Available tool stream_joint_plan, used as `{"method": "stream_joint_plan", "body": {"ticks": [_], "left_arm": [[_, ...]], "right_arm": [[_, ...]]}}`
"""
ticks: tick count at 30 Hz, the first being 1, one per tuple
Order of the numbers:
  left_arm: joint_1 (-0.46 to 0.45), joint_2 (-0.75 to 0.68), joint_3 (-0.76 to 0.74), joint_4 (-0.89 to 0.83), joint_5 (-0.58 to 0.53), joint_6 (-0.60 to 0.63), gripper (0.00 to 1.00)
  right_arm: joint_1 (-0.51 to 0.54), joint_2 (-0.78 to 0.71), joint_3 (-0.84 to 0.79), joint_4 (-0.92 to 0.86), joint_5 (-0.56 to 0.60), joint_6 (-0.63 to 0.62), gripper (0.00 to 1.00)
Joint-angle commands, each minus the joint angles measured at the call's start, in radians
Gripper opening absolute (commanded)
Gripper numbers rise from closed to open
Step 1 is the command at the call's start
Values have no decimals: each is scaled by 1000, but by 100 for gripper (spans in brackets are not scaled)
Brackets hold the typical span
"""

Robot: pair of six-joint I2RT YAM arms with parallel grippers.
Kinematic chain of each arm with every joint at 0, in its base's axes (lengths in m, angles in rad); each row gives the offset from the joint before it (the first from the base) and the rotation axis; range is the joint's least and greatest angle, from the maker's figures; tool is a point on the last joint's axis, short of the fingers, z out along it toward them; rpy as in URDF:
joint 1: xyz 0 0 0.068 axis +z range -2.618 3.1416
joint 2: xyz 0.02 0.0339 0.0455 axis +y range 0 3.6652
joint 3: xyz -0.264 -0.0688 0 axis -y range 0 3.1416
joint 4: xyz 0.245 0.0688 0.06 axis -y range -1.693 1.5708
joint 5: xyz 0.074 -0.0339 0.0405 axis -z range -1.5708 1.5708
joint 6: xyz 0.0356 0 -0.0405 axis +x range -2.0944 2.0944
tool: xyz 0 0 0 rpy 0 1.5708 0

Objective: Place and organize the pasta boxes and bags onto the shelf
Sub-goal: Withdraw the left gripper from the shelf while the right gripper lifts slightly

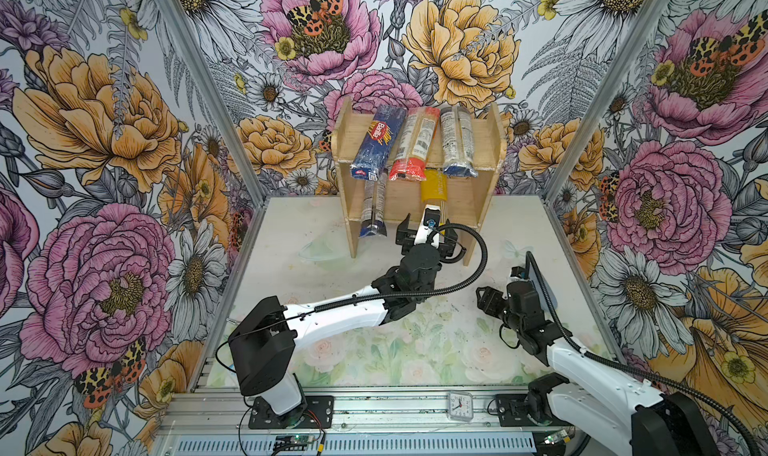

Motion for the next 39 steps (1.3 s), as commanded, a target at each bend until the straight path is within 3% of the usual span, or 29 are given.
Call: {"method": "stream_joint_plan", "body": {"ticks": [1,19,31,39], "left_arm": [[-11,-61,-36,-43,62,-37,95],[-13,-280,-257,-193,95,-154,99],[-2,-351,-353,-233,144,-206,99],[4,-369,-387,-265,181,-231,99]], "right_arm": [[-4,-25,-8,19,-17,24,69],[-1,-40,6,16,-67,27,69],[-3,-28,12,13,-77,24,69],[-3,13,53,5,-168,-59,69]]}}
